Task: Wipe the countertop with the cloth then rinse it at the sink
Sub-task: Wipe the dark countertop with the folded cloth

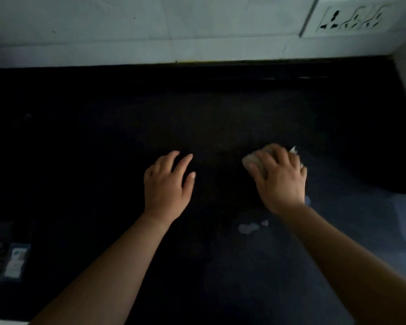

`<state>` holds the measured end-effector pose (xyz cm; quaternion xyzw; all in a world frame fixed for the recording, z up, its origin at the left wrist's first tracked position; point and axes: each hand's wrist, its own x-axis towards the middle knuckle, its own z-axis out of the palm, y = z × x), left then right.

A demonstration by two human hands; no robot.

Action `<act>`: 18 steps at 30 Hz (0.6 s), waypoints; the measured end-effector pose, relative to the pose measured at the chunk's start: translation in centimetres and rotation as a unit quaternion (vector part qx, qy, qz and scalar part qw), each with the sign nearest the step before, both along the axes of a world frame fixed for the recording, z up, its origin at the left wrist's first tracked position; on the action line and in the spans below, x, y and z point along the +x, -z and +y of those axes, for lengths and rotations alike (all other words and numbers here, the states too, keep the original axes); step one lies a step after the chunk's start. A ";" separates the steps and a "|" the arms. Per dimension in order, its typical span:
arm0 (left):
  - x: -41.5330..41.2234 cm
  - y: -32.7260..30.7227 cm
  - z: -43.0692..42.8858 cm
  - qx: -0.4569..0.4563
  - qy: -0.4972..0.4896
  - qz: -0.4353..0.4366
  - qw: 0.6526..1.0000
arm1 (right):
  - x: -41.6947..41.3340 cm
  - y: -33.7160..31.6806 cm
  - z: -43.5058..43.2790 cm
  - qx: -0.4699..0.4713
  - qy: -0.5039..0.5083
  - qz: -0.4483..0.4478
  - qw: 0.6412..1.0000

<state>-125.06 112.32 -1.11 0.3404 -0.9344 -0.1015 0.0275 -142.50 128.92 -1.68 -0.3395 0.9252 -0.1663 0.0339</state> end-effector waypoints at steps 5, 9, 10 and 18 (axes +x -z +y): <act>-5.4 1.0 2.6 0.019 -0.006 0.021 1.000 | -1.9 -0.3 -6.4 -0.005 0.065 -0.026 0.998; -6.0 1.9 3.0 -0.005 -0.023 0.045 0.999 | 0.1 0.0 -3.3 -0.010 -0.065 0.011 0.998; -5.9 1.9 3.0 -0.005 -0.022 0.049 0.999 | 0.0 0.0 -1.9 -0.004 -0.079 0.022 0.997; -6.0 1.9 3.1 -0.009 -0.031 0.041 0.999 | -6.1 -0.1 -5.5 -0.007 0.056 -0.018 0.998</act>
